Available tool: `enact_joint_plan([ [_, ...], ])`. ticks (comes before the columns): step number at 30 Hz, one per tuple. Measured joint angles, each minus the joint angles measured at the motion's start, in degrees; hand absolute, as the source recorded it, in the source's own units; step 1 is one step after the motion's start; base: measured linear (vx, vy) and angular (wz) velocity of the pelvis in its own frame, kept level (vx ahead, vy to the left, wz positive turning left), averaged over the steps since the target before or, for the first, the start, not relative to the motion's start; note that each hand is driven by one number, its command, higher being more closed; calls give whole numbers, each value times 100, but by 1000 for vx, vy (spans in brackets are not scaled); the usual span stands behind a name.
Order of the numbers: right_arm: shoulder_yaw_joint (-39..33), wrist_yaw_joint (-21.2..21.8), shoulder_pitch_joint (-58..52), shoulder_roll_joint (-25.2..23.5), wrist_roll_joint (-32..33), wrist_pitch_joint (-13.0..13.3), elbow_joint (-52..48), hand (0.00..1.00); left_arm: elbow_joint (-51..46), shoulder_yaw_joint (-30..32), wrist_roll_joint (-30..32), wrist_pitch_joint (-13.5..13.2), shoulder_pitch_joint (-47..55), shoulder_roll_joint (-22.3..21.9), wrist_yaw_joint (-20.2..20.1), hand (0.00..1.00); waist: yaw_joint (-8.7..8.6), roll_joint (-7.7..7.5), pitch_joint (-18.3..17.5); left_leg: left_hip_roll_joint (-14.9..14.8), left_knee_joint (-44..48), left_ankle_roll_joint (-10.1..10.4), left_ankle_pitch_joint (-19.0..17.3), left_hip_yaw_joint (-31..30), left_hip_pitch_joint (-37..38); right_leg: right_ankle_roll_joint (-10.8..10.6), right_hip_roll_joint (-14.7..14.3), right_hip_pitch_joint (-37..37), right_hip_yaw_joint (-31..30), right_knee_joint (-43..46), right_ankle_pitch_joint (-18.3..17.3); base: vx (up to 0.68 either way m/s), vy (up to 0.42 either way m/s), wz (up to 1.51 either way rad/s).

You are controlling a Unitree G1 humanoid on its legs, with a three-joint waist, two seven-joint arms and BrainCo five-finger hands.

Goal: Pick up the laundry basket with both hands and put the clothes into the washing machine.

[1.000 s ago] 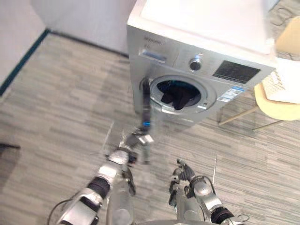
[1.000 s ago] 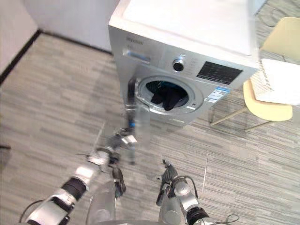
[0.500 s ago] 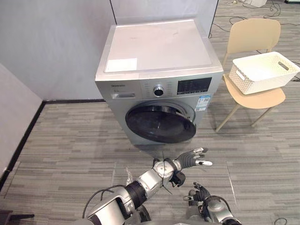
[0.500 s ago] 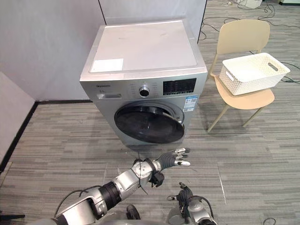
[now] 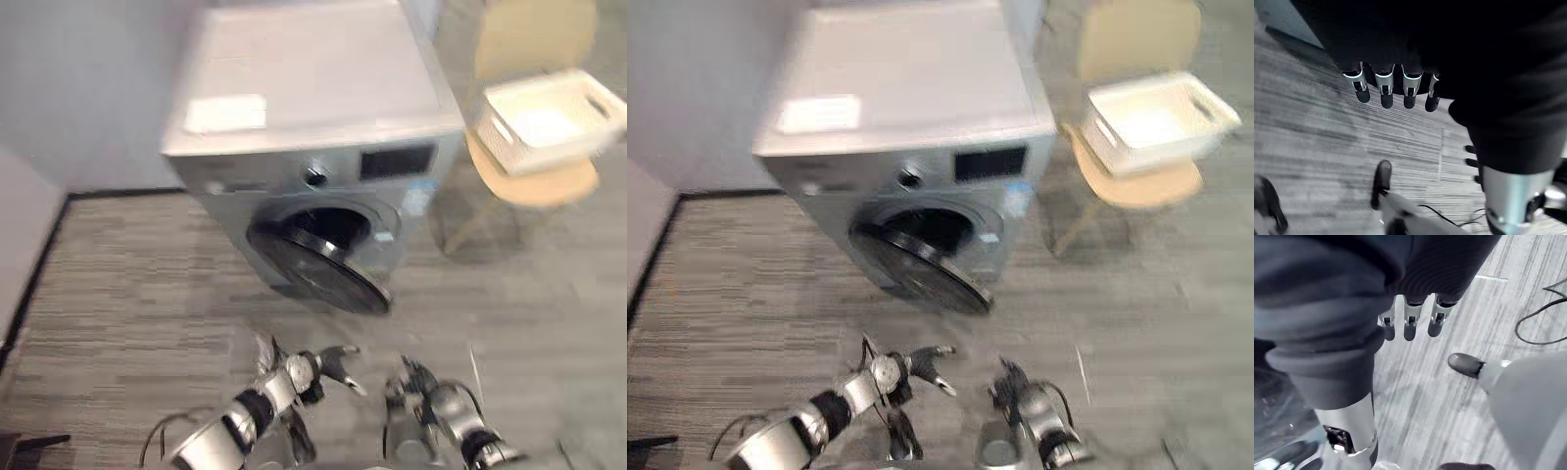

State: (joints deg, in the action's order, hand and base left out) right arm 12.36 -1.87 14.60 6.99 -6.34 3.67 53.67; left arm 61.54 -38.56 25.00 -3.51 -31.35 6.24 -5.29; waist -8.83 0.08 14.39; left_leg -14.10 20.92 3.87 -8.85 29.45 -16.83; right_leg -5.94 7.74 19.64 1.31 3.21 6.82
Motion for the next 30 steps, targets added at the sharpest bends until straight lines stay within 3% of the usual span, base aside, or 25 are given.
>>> enact_joint_plan([
  [2, 119, -86, -138, -11, 256, 148, -816, 0, 23, 444, 509, -6, -648, 326, 286, 0, -61, -239, 279, -140, 106, 76, -46, 327, -196, 9, -110, 382, -273, -90, 74, -170, -74, -121],
  [3, 148, -136, -323, 7, 459, 263, -1414, 0, 55, 619, 768, -2, -1270, 737, 465, 0, -170, -319, 457, -274, 103, 83, -38, 470, -389, 40, -198, 608, -373, -178, 92, -91, -85, -68],
  [4, 151, -164, -446, 28, 543, 310, -1666, 0, 250, 498, 973, -23, -1588, 940, 312, 0, -223, -334, 511, -326, 123, 100, -25, 504, -517, 136, -225, 781, -393, -119, 146, -53, -94, -57],
  [5, 156, -173, -755, 24, 701, 417, -2000, 0, 380, 617, 1066, -3, -1924, 1279, 408, 0, -346, -456, 588, -361, 215, 147, 3, 576, -719, 204, -223, 1003, -412, -136, 428, -14, -80, -39],
  [7, 152, -179, -1218, 36, 875, 500, -2232, 0, 375, 948, 1120, 64, -2617, 1604, 542, 0, -399, -448, 655, -531, 310, 169, 71, 644, -1147, 248, -382, 1392, -486, -324, 600, 15, -151, -36],
  [8, 165, -184, -1476, 74, 908, 503, -2302, 0, 353, 1142, 1178, 144, -3069, 1734, 825, 0, -444, -467, 678, -633, 332, 167, 103, 671, -1332, 292, -463, 1559, -488, -379, 678, 37, -166, -23],
  [10, 179, -193, -1735, 78, 903, 570, -2385, 0, 73, 1393, 1183, 177, -3626, 1845, 1262, 0, -493, -519, 767, -784, 408, 176, 102, 683, -1444, 299, -564, 1636, -468, -379, 684, 40, -91, -17],
  [11, 178, -231, -1934, 55, 914, 692, -2546, 0, -102, 1383, 1079, 30, -4000, 1856, 1244, 0, -543, -575, 806, -834, 407, 180, 100, 679, -1464, 299, -609, 1662, -472, -378, 684, 58, -65, -13],
  [12, 194, -329, -2033, 91, 866, 818, -2643, 0, -302, 1356, 1183, 13, -4002, 1581, 1683, 0, -601, -575, 806, -875, 417, 196, 86, 670, -1472, 298, -641, 1666, -452, -367, 683, 57, -51, -13],
  [14, 218, -410, -2156, 96, 835, 973, -2708, 0, -510, 1387, 1191, 53, -4220, 1504, 2221, 0, -612, -577, 807, -901, 425, 216, 53, 665, -1516, 298, -673, 1749, -455, -323, 683, 36, -36, -9],
  [15, 222, -455, -2200, 95, 839, 1069, -2715, 0, -591, 1320, 1201, -20, -4495, 1555, 2358, 0, -582, -574, 808, -898, 424, 217, 54, 675, -1569, 297, -676, 1823, -458, -307, 683, 18, -43, -7],
  [20, 301, -472, -2182, 114, 801, 1120, -2674, 0, -732, 1473, 1171, 115, -4408, 1483, 2709, 0, -493, -569, 811, -917, 465, 214, 57, 658, -1567, 297, -689, 1817, -453, -297, 682, -18, -66, -2],
  [23, 309, -569, -2157, 130, 797, 1131, -2577, 0, -1494, 2054, 1169, 109, -3509, 1492, 3048, 0, -408, -487, 808, -905, 387, 194, 114, 446, -1471, 302, -683, 1608, -269, -295, 655, -26, -86, 27],
  [24, 256, -594, -2156, 136, 797, 1125, -2566, 0, -2180, 2131, 1172, 26, -2813, 1440, 3193, 0, -353, -403, 786, -902, 317, 168, 178, 309, -1394, 408, -671, 1421, -60, -287, 577, 14, -107, 62],
  [25, 189, -627, -2156, 146, 796, 1118, -2481, 0, -2669, 2121, 1168, -117, -2234, 1304, 3274, 0, -210, -339, 792, -882, 216, 188, 237, 195, -1249, 446, -670, 1234, 83, -247, 489, 47, -126, 88],
  [26, 138, -697, -2156, 170, 792, 1109, -2354, 0, -3167, 2115, 1153, -347, -1391, 1042, 3318, 0, -10, -232, 771, -848, 41, 173, 340, 67, -1030, 523, -635, 966, 324, -98, 303, 54, -102, 80],
  [27, 110, -722, -2169, 193, 789, 1095, -2298, 0, -3316, 2129, 1028, -421, -903, 843, 3316, 0, 80, -156, 727, -838, -46, 166, 381, 45, -926, 538, -608, 838, 451, 15, 176, 88, -73, 124],
  [29, 56, -805, -2186, 325, 691, 1011, -2030, 0, -3392, 2138, 190, -664, 1218, 144, 3108, 0, 322, 158, 496, -751, -490, -95, 598, 231, -281, 510, -213, 278, 1260, 777, -593, 140, 2, 200],
  [30, 24, -804, -2184, 366, 608, 979, -1881, 0, -3389, 2143, 5, -705, 1800, 65, 3008, 0, 396, 224, 394, -704, -556, -100, 751, 288, -128, 484, -75, 158, 1493, 1006, -796, 168, 49, 209],
])
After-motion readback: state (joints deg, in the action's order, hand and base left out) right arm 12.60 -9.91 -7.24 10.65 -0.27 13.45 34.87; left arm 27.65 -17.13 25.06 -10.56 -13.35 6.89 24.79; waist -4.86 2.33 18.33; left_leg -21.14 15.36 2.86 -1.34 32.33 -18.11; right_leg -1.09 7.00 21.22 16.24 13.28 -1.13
